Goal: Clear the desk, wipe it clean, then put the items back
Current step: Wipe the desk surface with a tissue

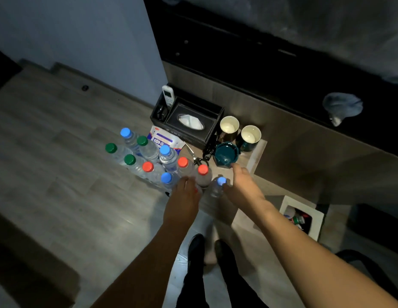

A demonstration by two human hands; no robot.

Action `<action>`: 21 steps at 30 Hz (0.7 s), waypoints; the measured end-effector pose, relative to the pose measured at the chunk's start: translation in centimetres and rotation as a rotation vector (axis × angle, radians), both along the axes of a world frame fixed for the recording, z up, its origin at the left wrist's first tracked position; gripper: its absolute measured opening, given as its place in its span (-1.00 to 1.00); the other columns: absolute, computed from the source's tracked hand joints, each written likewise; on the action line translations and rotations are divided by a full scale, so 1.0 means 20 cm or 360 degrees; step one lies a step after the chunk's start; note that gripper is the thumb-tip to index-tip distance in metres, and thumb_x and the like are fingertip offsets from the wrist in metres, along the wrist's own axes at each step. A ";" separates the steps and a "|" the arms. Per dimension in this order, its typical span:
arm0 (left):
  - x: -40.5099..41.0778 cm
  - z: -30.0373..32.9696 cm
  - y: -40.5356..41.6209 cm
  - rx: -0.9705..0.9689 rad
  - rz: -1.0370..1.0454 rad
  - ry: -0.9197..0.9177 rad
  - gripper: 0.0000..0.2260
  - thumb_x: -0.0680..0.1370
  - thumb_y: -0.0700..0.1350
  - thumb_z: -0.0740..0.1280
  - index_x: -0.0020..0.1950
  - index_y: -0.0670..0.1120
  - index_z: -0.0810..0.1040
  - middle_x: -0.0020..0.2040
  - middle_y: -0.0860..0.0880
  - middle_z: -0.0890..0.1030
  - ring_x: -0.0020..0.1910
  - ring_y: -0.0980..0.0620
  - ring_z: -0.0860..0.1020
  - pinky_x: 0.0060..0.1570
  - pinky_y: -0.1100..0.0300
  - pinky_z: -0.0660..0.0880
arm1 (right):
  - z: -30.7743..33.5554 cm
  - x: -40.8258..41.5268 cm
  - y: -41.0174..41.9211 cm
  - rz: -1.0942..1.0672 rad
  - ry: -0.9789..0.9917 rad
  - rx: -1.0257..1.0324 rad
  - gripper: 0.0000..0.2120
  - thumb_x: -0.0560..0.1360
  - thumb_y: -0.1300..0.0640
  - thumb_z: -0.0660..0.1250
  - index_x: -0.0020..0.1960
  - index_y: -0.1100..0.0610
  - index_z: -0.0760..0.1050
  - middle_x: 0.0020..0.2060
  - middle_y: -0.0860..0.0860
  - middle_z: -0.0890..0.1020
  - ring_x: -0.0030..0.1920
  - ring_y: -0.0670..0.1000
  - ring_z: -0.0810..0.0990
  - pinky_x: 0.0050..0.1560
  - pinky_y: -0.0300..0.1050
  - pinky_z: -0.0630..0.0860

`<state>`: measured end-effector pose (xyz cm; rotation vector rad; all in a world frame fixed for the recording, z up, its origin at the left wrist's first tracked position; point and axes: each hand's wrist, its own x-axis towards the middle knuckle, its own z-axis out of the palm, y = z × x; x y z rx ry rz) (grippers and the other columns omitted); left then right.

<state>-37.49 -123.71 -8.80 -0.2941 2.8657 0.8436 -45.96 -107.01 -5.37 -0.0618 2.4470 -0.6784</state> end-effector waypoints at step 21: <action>-0.06 0.58 0.03 -0.0322 -0.0255 0.0374 -0.62 0.63 -0.06 0.20 0.43 -0.13 0.39 0.42 -0.11 0.39 0.39 -0.09 0.33 0.40 0.00 0.31 | 0.56 0.26 0.25 -0.0190 0.0618 -0.0212 -0.48 0.54 0.10 0.28 0.47 0.05 0.24 0.41 0.00 0.34 0.41 0.04 0.31 0.43 -0.03 0.26</action>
